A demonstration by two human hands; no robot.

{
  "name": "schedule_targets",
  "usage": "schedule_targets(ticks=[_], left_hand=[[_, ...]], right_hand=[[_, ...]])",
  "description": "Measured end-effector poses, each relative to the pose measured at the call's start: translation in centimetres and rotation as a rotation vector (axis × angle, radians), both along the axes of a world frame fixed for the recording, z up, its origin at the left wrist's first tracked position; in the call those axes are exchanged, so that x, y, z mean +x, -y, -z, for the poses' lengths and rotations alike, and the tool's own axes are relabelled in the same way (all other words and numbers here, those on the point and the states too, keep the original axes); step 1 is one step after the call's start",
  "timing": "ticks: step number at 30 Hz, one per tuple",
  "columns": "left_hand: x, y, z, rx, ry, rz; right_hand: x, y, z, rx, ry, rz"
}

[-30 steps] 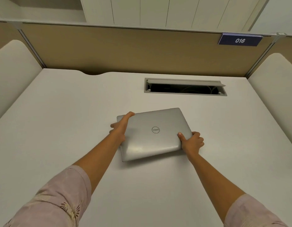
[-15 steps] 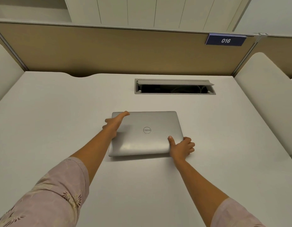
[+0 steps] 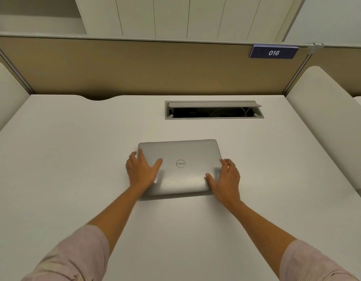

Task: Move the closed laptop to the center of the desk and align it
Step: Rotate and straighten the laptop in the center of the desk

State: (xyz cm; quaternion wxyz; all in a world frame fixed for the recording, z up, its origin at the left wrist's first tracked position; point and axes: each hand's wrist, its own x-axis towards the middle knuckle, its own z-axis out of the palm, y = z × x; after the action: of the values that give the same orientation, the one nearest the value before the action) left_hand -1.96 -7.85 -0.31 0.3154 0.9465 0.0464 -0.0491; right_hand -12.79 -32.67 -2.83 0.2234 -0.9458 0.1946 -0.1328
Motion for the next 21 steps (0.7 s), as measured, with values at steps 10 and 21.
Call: schedule_targets(ticks=[10,21], left_hand=[[-7.5,-2.2,5.1,0.264,0.19,0.607],[-5.9,-2.3,4.6,0.384,0.14,0.69]], right_hand=[[-1.9,-0.9,2.9,-0.13,-0.155,-0.575],[-1.4,-1.0,3.5,-0.139,-0.114,-0.525]])
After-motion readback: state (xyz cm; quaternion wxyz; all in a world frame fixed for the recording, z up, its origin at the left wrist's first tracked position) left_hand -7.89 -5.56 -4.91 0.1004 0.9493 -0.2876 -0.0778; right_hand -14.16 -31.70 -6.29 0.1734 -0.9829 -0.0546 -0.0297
